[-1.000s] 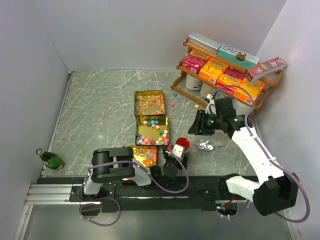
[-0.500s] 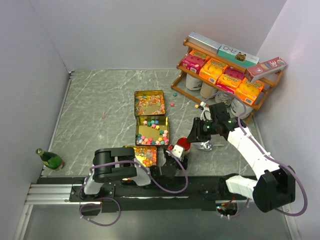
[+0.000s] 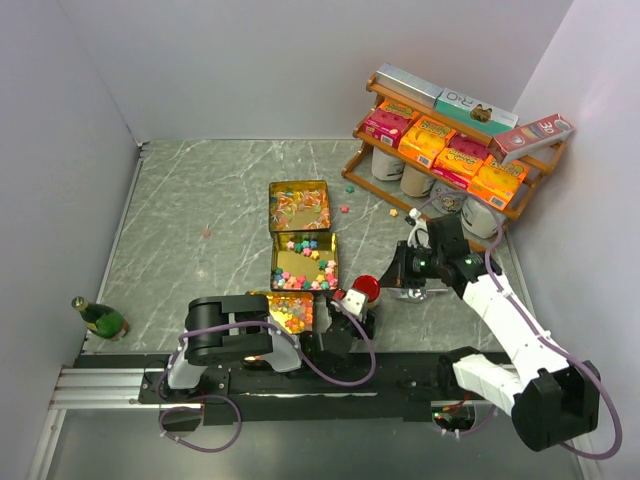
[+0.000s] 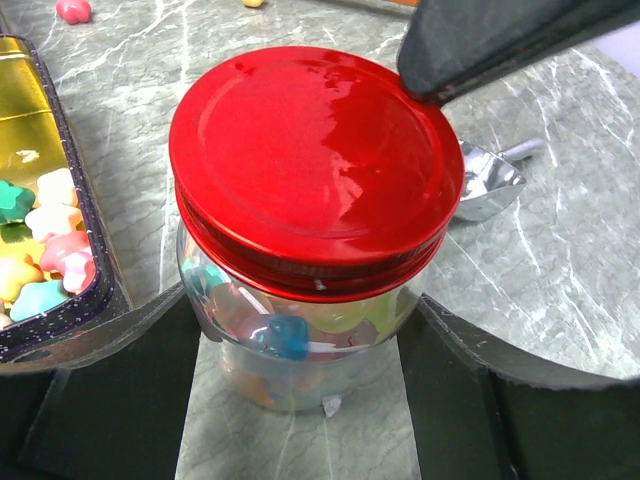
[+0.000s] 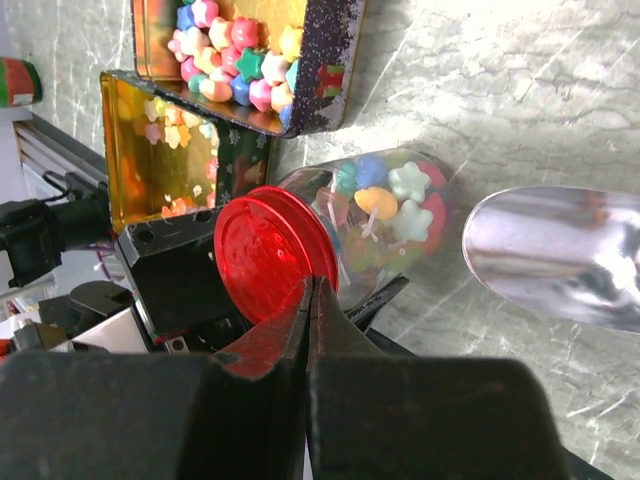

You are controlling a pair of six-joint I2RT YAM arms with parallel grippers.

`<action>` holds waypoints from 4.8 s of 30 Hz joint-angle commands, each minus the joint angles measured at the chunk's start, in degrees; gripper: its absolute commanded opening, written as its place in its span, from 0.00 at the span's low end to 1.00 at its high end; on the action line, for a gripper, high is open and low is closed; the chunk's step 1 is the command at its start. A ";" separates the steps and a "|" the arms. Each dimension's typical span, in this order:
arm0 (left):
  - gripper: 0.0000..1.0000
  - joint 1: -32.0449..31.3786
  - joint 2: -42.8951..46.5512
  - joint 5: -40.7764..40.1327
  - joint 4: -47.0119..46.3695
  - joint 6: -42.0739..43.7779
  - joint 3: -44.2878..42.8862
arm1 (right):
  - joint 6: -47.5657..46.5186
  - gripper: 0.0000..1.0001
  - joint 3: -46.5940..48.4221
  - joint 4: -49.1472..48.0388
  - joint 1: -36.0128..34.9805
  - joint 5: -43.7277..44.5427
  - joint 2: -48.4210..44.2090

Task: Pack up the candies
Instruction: Screw the bottle lid onto the packing bottle.

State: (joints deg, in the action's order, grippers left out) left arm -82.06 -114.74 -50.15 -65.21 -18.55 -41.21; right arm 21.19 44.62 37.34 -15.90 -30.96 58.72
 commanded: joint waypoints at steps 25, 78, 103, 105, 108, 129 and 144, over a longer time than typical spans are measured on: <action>0.58 -2.40 -0.84 7.61 7.64 3.25 2.10 | 2.11 0.39 12.51 6.60 -0.97 4.15 7.29; 0.57 -2.49 -1.72 5.33 15.73 -0.88 2.36 | 5.88 0.16 4.50 19.97 1.31 8.86 -14.61; 0.57 -3.19 -2.86 6.03 16.43 -1.93 2.19 | -1.77 0.40 0.03 -1.84 2.19 -7.09 3.24; 0.57 -3.19 -3.03 5.94 16.34 -2.19 2.45 | -1.59 0.37 -0.76 -1.75 2.28 -7.97 3.24; 0.57 -3.19 -3.39 5.68 16.61 -2.72 2.19 | -1.24 0.29 -1.73 -0.61 2.19 -8.06 2.72; 0.57 -1.08 -6.29 6.64 19.68 -4.57 0.08 | 1.39 0.00 -10.96 13.72 2.19 -13.24 -8.52; 0.58 -1.26 -5.41 6.56 20.30 -3.52 1.13 | 8.69 0.20 -1.83 18.92 2.37 -3.68 -12.15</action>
State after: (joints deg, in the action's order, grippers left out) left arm -84.09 -115.02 -49.10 -60.55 -18.17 -43.18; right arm 25.76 37.63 49.54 -12.99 -36.25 45.28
